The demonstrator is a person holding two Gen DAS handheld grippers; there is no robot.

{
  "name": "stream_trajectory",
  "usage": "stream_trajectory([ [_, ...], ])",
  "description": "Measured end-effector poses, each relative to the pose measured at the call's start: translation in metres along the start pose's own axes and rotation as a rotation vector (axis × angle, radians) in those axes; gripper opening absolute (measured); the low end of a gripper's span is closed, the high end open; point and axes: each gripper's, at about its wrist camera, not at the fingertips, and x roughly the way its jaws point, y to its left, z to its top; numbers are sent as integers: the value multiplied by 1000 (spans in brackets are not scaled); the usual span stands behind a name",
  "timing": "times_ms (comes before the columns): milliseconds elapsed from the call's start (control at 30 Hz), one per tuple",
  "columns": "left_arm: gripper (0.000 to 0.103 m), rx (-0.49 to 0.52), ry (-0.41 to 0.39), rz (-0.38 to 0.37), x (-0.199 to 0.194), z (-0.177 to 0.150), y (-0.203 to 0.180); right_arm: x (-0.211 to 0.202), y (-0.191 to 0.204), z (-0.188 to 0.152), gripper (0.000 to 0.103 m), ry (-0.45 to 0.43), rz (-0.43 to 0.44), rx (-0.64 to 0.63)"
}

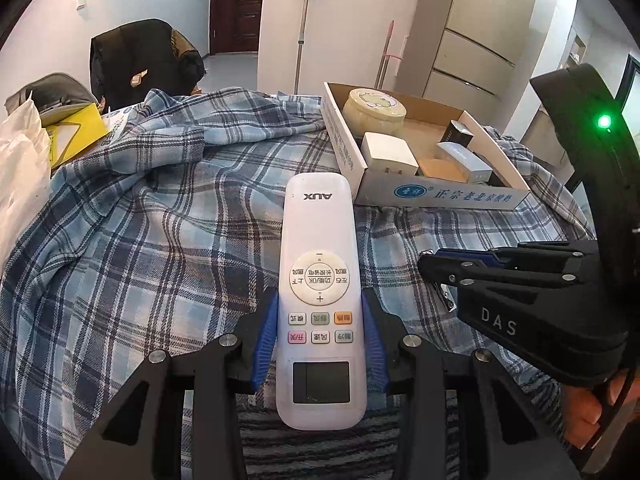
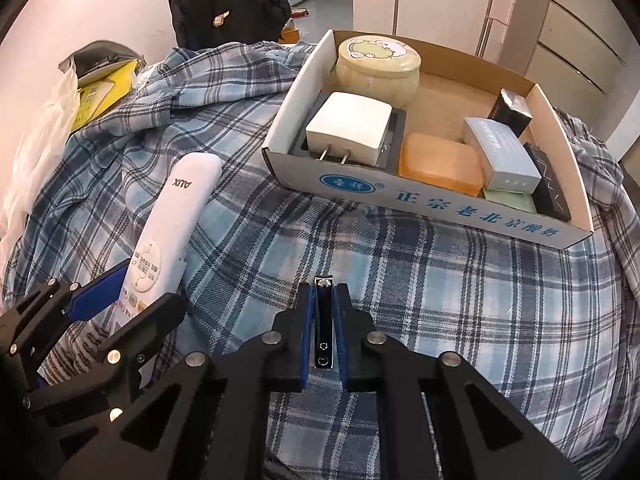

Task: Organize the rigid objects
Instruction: 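Grasp the small nail clipper with the right tool while the left tool holds the remote, then carry the remote and nail clipper over the cardboard box with both tools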

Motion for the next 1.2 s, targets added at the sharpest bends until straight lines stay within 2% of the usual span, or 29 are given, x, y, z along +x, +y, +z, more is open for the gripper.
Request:
stream_trajectory([
  [300, 42, 5, -2, -4, -1, 0, 0, 3, -1, -1, 9, -2, -4, 1],
  [467, 42, 22, -30, -18, -11, 1, -4, -14, -7, -6, 9, -46, -24, -22],
  [667, 42, 18, -68, -87, -40, 2, -14, -31, -39, -13, 9, -42, 8, 9],
  [933, 42, 27, -54, -55, -47, 2, -27, -56, -86, -16, 9, -87, 0, 59],
  [1067, 42, 12, -69, -51, -50, 12, -32, -73, -103, -11, 9, -128, 15, 73],
  [1200, 42, 45, -90, -31, -55, 36, -49, -89, -117, 5, 9, -176, 19, 87],
])
